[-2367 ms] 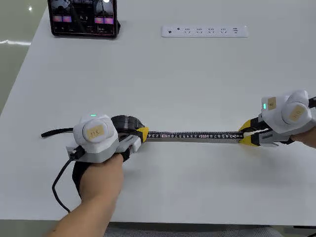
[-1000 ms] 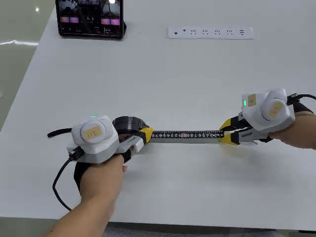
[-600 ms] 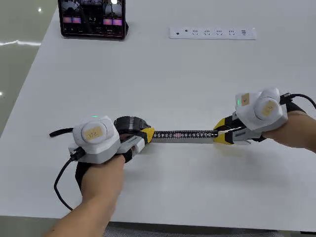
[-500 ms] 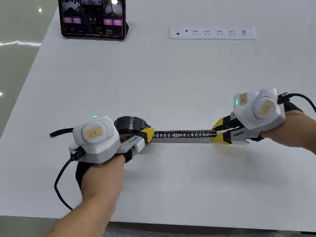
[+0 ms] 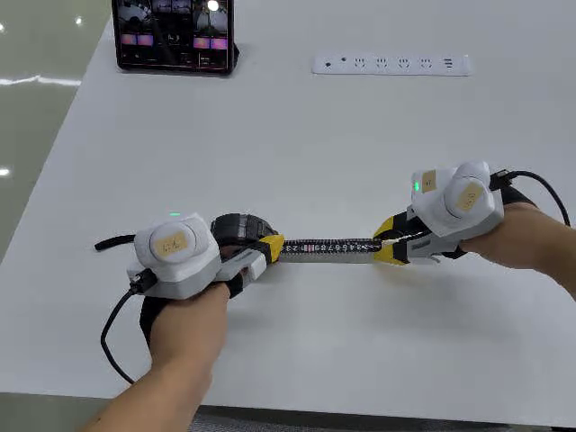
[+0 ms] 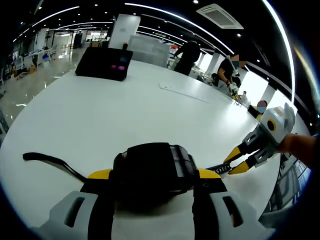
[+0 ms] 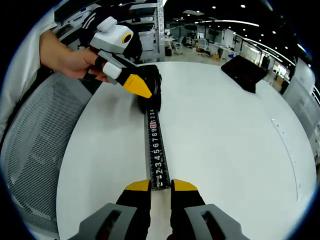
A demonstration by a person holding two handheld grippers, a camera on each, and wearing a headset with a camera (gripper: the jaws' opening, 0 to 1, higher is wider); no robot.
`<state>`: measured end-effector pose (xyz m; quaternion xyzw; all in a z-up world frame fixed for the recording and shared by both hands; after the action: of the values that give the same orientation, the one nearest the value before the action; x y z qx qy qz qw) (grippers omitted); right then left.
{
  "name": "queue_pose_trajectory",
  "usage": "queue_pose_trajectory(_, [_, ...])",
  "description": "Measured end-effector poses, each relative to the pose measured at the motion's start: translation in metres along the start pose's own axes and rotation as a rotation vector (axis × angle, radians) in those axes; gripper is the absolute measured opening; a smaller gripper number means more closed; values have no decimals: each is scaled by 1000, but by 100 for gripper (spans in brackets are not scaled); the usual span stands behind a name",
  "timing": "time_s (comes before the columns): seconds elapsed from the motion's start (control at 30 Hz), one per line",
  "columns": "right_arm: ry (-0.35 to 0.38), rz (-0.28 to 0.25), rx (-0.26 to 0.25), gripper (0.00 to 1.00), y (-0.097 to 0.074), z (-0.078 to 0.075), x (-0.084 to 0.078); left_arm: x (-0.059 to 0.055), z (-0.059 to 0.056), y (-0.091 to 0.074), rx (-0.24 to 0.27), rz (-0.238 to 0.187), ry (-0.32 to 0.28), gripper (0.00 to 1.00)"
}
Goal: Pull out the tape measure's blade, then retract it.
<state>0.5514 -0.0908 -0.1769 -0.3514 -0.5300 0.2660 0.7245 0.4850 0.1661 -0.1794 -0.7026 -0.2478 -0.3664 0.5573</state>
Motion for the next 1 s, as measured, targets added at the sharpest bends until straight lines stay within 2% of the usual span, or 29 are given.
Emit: queue_pose_trajectory(1.0, [6, -47, 54, 11, 31, 6, 27, -1, 2, 0, -12, -7, -15, 59])
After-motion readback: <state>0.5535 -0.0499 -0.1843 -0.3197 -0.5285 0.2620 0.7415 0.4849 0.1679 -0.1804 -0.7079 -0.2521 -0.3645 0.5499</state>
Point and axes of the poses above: the centre of the closed fingertips' face, and the gripper's own axes: y roughly forward along the fingers, z roughly to its left, x roughly out of its top, the point moved 10 cm from there along -y, roughly backward along the fingers, and after that the axes turned 14 degrees about y, right-handed, at the moved point
